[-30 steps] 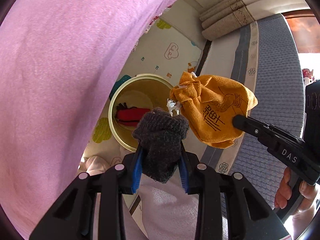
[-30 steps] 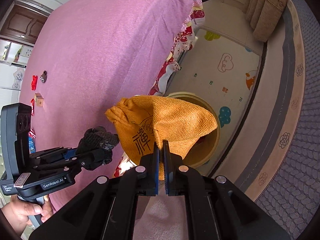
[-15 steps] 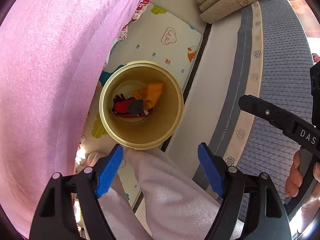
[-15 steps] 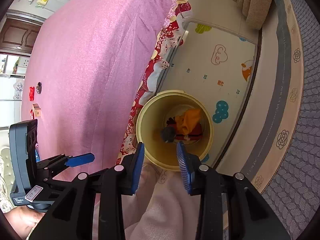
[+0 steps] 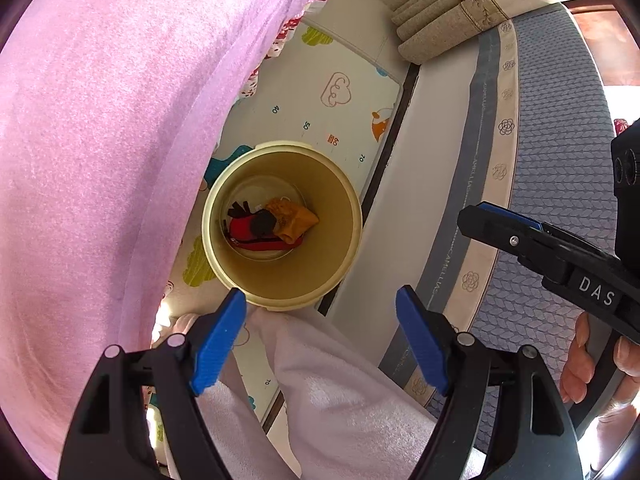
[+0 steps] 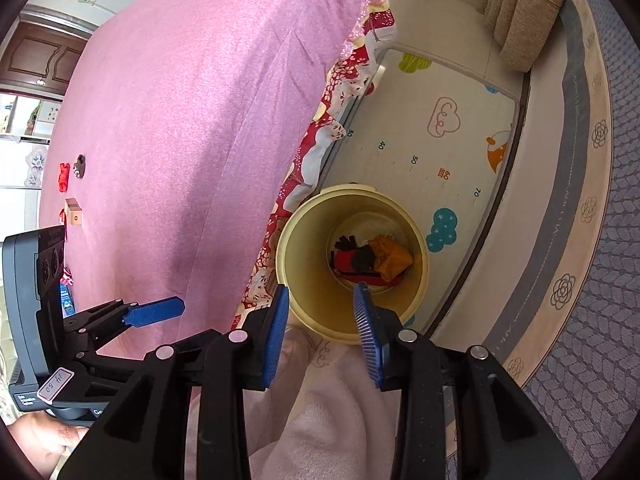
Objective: Collect trash
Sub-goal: 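Open the right tool over the bin while the left tool releases the sock, then grasp the red candy wrapper with the left tool while the right tool grasps the gold box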
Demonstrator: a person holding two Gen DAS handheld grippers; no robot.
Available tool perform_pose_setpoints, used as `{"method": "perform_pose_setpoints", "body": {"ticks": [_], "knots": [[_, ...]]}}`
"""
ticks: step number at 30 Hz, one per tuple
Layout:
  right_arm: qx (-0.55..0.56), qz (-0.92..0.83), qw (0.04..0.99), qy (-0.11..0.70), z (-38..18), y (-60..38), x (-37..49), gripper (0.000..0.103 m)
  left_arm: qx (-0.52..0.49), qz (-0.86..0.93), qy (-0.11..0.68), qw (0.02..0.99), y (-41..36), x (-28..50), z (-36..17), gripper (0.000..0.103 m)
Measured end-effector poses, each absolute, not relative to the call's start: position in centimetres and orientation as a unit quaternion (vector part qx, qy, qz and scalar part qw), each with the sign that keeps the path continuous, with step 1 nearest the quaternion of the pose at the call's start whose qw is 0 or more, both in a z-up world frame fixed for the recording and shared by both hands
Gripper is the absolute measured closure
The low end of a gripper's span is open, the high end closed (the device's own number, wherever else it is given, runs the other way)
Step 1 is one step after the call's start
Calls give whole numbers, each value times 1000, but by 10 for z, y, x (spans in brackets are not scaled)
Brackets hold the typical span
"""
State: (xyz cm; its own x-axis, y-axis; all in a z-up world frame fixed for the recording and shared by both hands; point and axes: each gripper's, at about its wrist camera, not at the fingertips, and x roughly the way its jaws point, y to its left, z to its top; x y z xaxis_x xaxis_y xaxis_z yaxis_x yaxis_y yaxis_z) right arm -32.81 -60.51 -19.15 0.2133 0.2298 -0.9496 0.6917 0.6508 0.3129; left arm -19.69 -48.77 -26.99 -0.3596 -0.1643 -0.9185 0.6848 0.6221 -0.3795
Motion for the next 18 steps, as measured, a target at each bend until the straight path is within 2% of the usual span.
{"method": "perform_pose_setpoints", "body": {"ticks": [10,18], "knots": [[318,-103,710,620,-165,-551,-242,69,101,-355,717,592,-421,-144,-237,26],[240,2,737,631,-141,-456,-137,69,13,-278,705,653,-313,-83,-208,26]]}}
